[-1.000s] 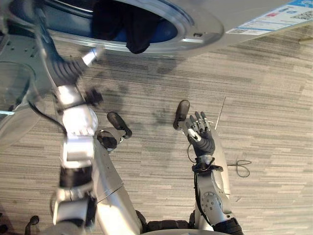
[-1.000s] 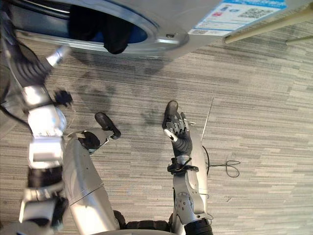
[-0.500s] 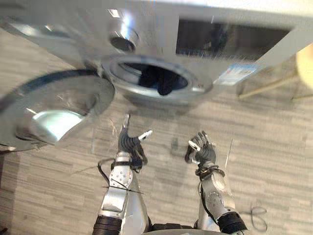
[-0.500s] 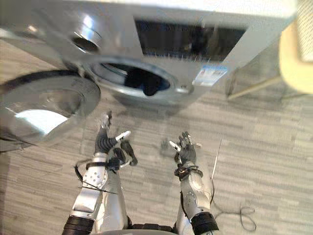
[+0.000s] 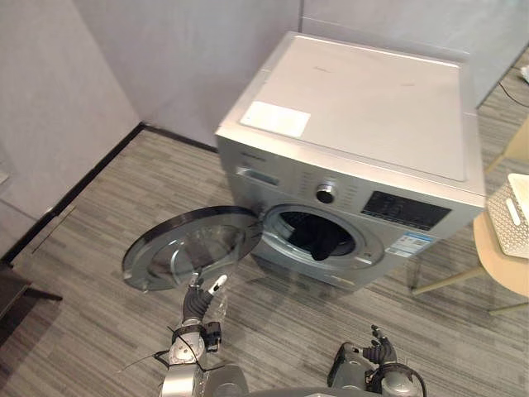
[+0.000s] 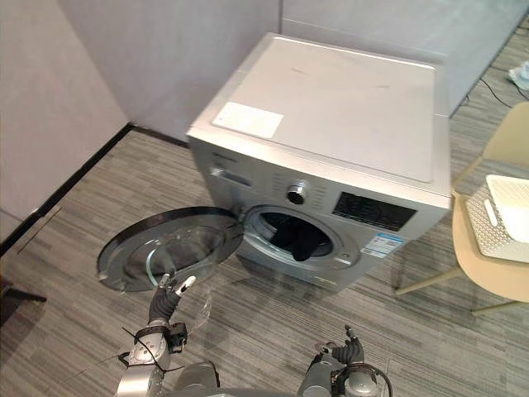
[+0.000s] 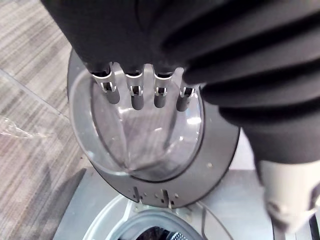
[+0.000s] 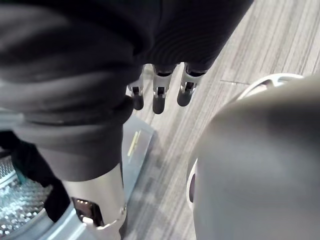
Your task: Pick up the laundry basket with both hands and put the clothes into the washing machine.
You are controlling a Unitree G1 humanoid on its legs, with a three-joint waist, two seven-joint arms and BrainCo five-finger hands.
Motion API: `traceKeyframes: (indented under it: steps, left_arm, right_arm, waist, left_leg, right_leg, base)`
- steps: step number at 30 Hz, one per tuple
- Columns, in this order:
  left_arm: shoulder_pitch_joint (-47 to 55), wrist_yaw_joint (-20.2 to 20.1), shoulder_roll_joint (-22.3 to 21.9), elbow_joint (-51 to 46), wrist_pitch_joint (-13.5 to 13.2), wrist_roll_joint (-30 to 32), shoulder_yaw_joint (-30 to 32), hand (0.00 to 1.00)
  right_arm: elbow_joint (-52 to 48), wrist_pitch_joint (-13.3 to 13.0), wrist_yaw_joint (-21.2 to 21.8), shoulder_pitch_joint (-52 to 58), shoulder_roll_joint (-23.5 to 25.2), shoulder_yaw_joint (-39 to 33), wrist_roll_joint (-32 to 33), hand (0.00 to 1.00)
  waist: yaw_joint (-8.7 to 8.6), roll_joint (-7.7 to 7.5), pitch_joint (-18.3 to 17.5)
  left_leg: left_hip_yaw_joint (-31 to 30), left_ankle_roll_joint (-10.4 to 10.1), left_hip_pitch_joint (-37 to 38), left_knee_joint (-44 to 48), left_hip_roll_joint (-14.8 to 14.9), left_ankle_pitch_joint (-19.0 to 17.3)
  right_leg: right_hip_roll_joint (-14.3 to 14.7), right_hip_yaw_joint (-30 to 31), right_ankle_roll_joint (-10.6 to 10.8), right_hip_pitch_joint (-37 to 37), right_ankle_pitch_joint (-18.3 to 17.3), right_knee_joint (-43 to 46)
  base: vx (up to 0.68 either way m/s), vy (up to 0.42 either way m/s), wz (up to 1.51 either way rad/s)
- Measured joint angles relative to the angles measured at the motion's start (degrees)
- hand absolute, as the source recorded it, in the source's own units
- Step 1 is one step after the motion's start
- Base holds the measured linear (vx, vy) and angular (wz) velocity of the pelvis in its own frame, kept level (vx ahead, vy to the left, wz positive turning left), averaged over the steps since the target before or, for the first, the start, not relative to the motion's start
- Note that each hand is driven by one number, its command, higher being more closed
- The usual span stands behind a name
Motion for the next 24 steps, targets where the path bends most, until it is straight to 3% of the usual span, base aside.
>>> traceKeyframes:
  steps: [2,3,4,5,6,7,8,9,10,11,12,13,15,17,19,21,24]
  left_arm:
    - [1.7,-0.7,0.2,0.5,0.6,-0.1,0.7,0.0]
    - [1.9,-0.7,0.0,0.5,1.0,-0.3,1.8,0.0]
    - [2.6,-0.6,0.0,0.5,1.3,-1.0,3.3,0.0]
    - [3.0,-0.6,-0.1,0.4,1.3,-1.1,4.0,0.0]
    - [4.5,-0.6,-0.5,0.1,1.3,-2.1,5.8,0.0]
    - [4.8,-0.6,-0.7,-0.3,1.3,-2.5,6.3,0.0]
    - [5.9,-0.5,-1.6,-2.5,1.7,-3.8,7.6,0.0]
    - [7.1,-0.5,-3.0,-4.9,2.2,-5.5,9.3,0.0]
    - [7.7,-0.4,-4.1,-6.0,2.4,-6.1,9.6,0.0]
    - [8.6,-0.5,-4.6,-7.9,2.6,-6.6,9.1,0.0]
    - [9.5,-0.4,-4.8,-10.4,2.6,-6.6,10.0,0.0]
    - [10.4,-0.1,-4.9,-13.9,2.1,-6.7,11.8,0.0]
    - [10.9,0.9,-5.2,-16.4,2.0,-6.6,15.3,0.0]
    - [10.9,2.2,-5.2,-18.4,2.1,-6.5,17.9,0.0]
    - [10.0,3.5,-4.9,-18.8,2.5,-5.5,20.0,0.0]
    - [9.1,4.5,-4.7,-20.6,3.2,-3.3,22.1,0.0]
    - [5.1,7.6,-2.6,-21.8,4.2,2.7,28.5,0.0]
  right_arm:
    - [2.2,1.1,1.1,-1.2,-0.1,-1.0,0.6,0.0]
    - [2.6,1.7,1.5,-1.8,0.0,-1.3,0.9,0.0]
    - [2.7,2.4,2.1,-2.1,0.2,-1.6,1.1,0.0]
    - [2.9,2.6,2.2,-1.9,0.3,-1.6,1.1,0.0]
    - [3.7,2.8,2.4,-2.0,0.8,-1.5,1.2,0.0]
    - [3.8,2.9,2.4,-2.0,0.9,-1.4,1.2,0.0]
    - [4.9,3.0,2.8,-2.0,1.1,-0.7,1.4,0.0]
    - [5.6,3.2,3.5,-1.7,1.3,0.0,2.3,0.0]
    - [6.2,3.2,3.5,-1.8,0.8,0.8,2.4,0.0]
    - [7.3,3.3,3.7,-2.1,-0.7,2.8,2.4,0.0]
    - [7.6,3.3,3.7,-2.4,-1.1,4.7,2.4,0.0]
    - [8.3,3.1,3.9,-2.9,-1.6,7.7,2.4,0.0]
    - [10.2,3.1,4.5,-4.4,-2.7,11.4,2.3,0.0]
    - [10.1,3.0,4.9,-4.8,-2.7,13.5,2.3,0.0]
    - [11.6,3.0,5.3,-5.0,-2.9,13.8,2.3,0.0]
    - [11.7,3.0,5.9,-4.8,-3.3,13.9,2.3,0.0]
    - [13.0,2.9,6.2,-5.0,-3.8,13.9,2.2,0.0]
  waist:
    - [0.19,0.64,-0.1]
    - [0.19,0.57,0.0]
    - [0.17,0.27,-0.2]
    - [0.15,0.12,-0.3]
    - [0.46,-0.53,-0.8]
    - [0.55,-0.66,-0.9]
    - [1.39,-1.32,-1.4]
    - [1.85,-1.27,-2.8]
    - [2.54,-0.84,-3.4]
    - [4.52,2.41,-5.5]
    - [4.77,2.01,-5.6]
    - [4.62,1.19,-5.5]
    - [6.09,2.8,-5.8]
    - [5.9,2.9,-5.6]
    - [5.7,2.88,-5.4]
    - [5.49,2.99,-5.3]
    - [4.27,2.1,-4.5]
  left_leg:
    - [2.4,3.3,-0.5,1.9,-0.4,-1.6]
    - [2.9,3.7,-0.5,2.5,-0.3,-1.6]
    - [3.3,4.2,0.3,2.4,-0.3,-1.3]
    - [3.4,4.4,0.7,2.4,-0.3,-1.2]
    - [3.6,4.4,1.6,2.2,-0.7,-0.8]
    - [3.6,4.3,1.6,2.2,-0.8,-0.7]
    - [3.7,3.8,1.4,2.3,-1.3,-0.3]
    - [3.1,3.2,0.6,1.7,-1.6,0.2]
    - [2.7,3.2,0.2,0.3,-1.3,0.7]
    - [3.0,4.1,0.2,-3.6,0.5,3.4]
    - [3.7,4.1,0.4,-5.3,0.1,4.9]
    - [3.4,3.3,-0.1,-7.2,-0.8,7.0]
    - [3.3,3.3,0.5,-10.5,-0.2,9.9]
    - [4.6,3.0,0.4,-11.0,0.3,12.2]
    - [13.0,4.9,0.6,-10.9,1.5,13.8]
    - [16.5,5.8,1.1,-11.1,2.4,13.6]
    - [10.5,6.1,1.5,-8.8,0.9,13.4]
  right_leg:
    - [-0.1,0.8,-1.0,0.5,1.3,-0.2]
    - [-0.1,1.2,0.1,-0.6,-1.4,5.3]
    - [0.4,2.0,1.6,-1.5,-8.0,16.3]
    - [0.9,2.3,2.2,-1.3,-10.4,20.4]
    - [2.8,3.6,4.0,0.7,-16.9,27.1]
    - [3.1,3.8,4.3,1.2,-17.9,27.3]
    - [3.4,3.9,4.7,2.6,-21.2,25.8]
    - [5.5,2.8,4.1,5.0,-22.5,19.6]
    - [7.3,2.6,3.4,5.9,-22.7,15.0]
    - [10.4,2.3,1.4,6.7,-20.5,10.0]
    - [9.8,2.7,1.8,6.3,-20.7,10.9]
    - [10.1,3.4,0.4,5.2,-20.4,9.5]
    - [12.2,3.3,-0.1,6.0,-18.3,5.1]
    - [12.0,1.9,-1.0,6.5,-17.2,3.9]
    - [12.1,0.0,-1.4,9.1,-14.8,-0.8]
    - [12.2,0.0,-1.4,10.3,-14.1,-2.2]
    - [12.1,0.5,-0.3,13.1,-12.0,-6.2]
  base:
    - [-0.23,0.244,-0.27]
    - [-0.25,0.229,-0.36]
    - [-0.13,0.09,-0.17]
    - [-0.19,0.03,-0.14]
    - [-0.09,-0.059,-0.07]
    - [-0.11,-0.136,-0.09]
    - [-0.1,-0.148,0.05]
    - [-0.16,-0.187,0.08]
    - [-0.13,-0.154,0.0]
    - [-0.08,-0.105,-0.11]
    - [-0.06,-0.12,0.0]
    - [-0.07,-0.086,0.05]
    - [-0.05,-0.051,0.0]
    - [-0.02,-0.02,0.25]
    - [-0.06,0.014,0.29]
    - [0.01,0.073,0.04]
    - [0.02,0.105,-0.06]
